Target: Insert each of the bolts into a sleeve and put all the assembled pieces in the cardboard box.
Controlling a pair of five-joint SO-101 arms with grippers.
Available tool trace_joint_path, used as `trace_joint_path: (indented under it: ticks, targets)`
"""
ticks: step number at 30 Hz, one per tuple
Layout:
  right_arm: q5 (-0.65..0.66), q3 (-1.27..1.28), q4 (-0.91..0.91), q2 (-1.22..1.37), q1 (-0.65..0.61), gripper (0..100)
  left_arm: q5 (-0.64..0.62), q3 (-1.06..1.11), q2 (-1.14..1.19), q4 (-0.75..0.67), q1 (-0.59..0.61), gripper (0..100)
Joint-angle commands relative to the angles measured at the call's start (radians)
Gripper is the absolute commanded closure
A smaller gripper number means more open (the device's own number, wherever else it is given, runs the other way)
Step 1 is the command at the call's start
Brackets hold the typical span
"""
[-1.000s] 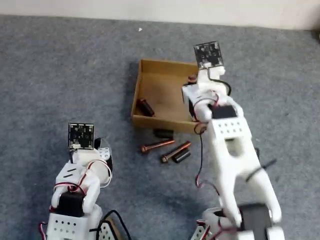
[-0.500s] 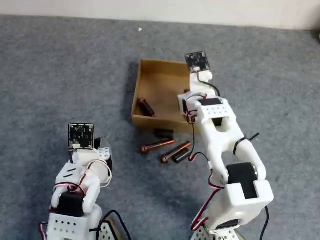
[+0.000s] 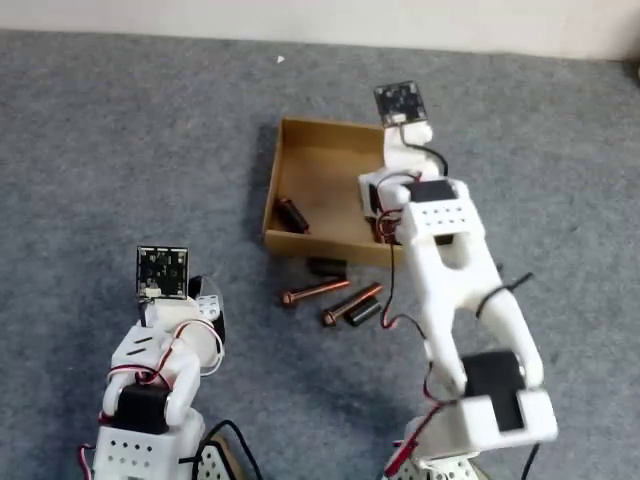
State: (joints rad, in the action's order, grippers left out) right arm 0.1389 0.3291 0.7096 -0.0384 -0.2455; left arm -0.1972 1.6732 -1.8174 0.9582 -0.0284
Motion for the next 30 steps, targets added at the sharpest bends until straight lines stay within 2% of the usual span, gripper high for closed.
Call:
trace_joint_path:
  ticks: [1,6,11,17,19,24,30]
  targets:
    - [-0.011,-0.002,0.085,-0.179,-0.016,81.0,0.012,0.022,-0.004,0.003,0.013,99]
    - [-0.012,0.101,0.234,-0.338,-0.077,81.0,0.012,0.022,-0.004,0.003,0.013,99]
    - [-0.012,0.209,0.364,-0.464,-0.084,81.0,0.012,0.022,-0.004,0.003,0.013,99]
    - [-0.026,0.394,0.398,-0.542,-0.085,81.0,0.012,0.022,-0.004,0.003,0.013,99]
    - [-0.132,0.458,0.39,-0.547,-0.087,81.0,0.012,0.022,-0.004,0.003,0.013,99]
    - [-0.523,0.51,0.392,-0.545,-0.12,81.0,0.012,0.022,-0.004,0.003,0.013,99]
    - [-0.686,0.51,0.361,-0.544,-0.217,81.0,0.012,0.022,-0.004,0.003,0.013,99]
